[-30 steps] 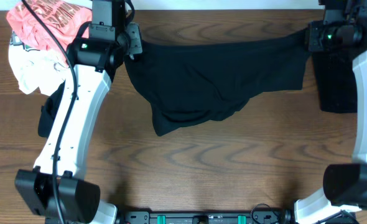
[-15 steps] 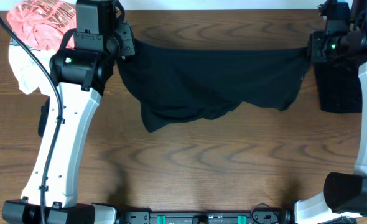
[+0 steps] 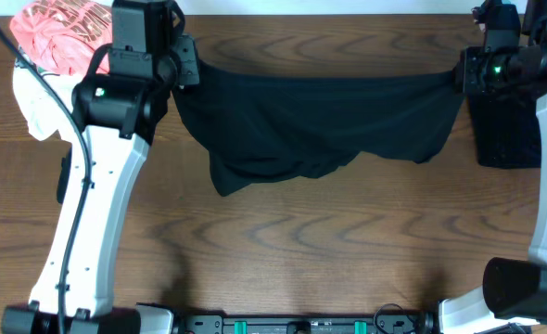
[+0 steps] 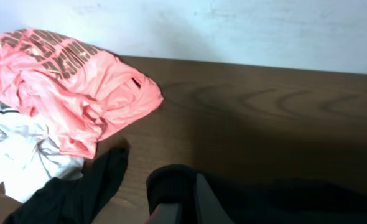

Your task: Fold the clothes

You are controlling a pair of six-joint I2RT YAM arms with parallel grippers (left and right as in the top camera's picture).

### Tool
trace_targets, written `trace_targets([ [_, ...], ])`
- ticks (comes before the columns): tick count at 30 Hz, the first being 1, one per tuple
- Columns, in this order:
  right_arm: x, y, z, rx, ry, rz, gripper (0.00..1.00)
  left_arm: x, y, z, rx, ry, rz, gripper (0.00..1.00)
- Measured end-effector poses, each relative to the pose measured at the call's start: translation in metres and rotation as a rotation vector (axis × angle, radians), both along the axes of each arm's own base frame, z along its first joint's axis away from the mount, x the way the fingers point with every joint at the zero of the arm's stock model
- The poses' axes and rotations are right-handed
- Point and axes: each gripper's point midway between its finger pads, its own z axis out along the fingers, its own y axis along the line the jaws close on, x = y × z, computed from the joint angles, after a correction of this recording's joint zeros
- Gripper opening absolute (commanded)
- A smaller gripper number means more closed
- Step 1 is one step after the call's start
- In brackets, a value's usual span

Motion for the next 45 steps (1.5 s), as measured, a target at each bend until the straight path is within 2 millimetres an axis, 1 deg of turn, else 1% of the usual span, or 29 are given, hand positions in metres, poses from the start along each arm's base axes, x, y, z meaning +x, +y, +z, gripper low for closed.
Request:
trace_targets([
  [2,-0.004,0.0,0.009,-0.002,-0.015,-0.001,0.01,-0.008,0.001,0.011,-0.004,-0.023,0.0,0.05],
  [5,-0.019,0.0,0.03,-0.013,-0.044,-0.006,0.01,-0.027,0.005,0.042,-0.015,-0.097,-0.002,0.06],
  [7,-0.033,0.0,0.051,-0.026,-0.08,-0.012,0.01,-0.044,0.008,0.066,-0.026,-0.16,-0.002,0.06],
  [10,-0.056,0.001,0.076,-0.039,-0.124,-0.018,0.01,-0.071,0.013,0.094,-0.039,-0.231,-0.002,0.06],
  [12,-0.071,0.001,0.091,-0.046,-0.152,-0.021,0.01,-0.089,0.016,0.108,-0.045,-0.266,-0.002,0.06],
  [13,-0.079,0.002,0.098,-0.05,-0.165,-0.024,0.01,-0.101,0.018,0.116,-0.05,-0.29,-0.002,0.06],
  [20,-0.124,0.004,0.127,-0.065,-0.212,-0.033,0.01,-0.161,0.029,0.147,-0.068,-0.385,-0.002,0.06],
  [21,-0.131,0.005,0.131,-0.067,-0.223,-0.033,0.01,-0.172,0.031,0.153,-0.072,-0.407,-0.002,0.06],
  [26,-0.156,0.007,0.151,-0.073,-0.289,-0.036,0.01,-0.207,0.036,0.17,-0.096,-0.485,-0.008,0.06],
  [28,-0.164,0.008,0.157,-0.076,-0.312,-0.038,0.01,-0.217,0.035,0.175,-0.107,-0.51,-0.021,0.06],
  [31,-0.176,0.009,0.163,-0.08,-0.335,-0.04,0.01,-0.225,0.03,0.178,-0.125,-0.525,-0.055,0.06],
  [34,-0.184,0.007,0.162,-0.092,-0.33,-0.052,0.01,-0.226,0.025,0.177,-0.136,-0.518,-0.081,0.06],
  [37,-0.183,0.004,0.161,-0.101,-0.324,-0.059,0.01,-0.223,0.023,0.176,-0.142,-0.51,-0.092,0.06],
  [41,-0.17,0.001,0.154,-0.108,-0.286,-0.067,0.01,-0.214,0.019,0.171,-0.144,-0.483,-0.101,0.06],
  [44,-0.15,-0.002,0.14,-0.107,-0.225,-0.067,0.01,-0.198,0.015,0.162,-0.139,-0.44,-0.103,0.06],
  [45,-0.143,-0.003,0.135,-0.106,-0.203,-0.067,0.01,-0.186,0.013,0.155,-0.135,-0.408,-0.102,0.06],
])
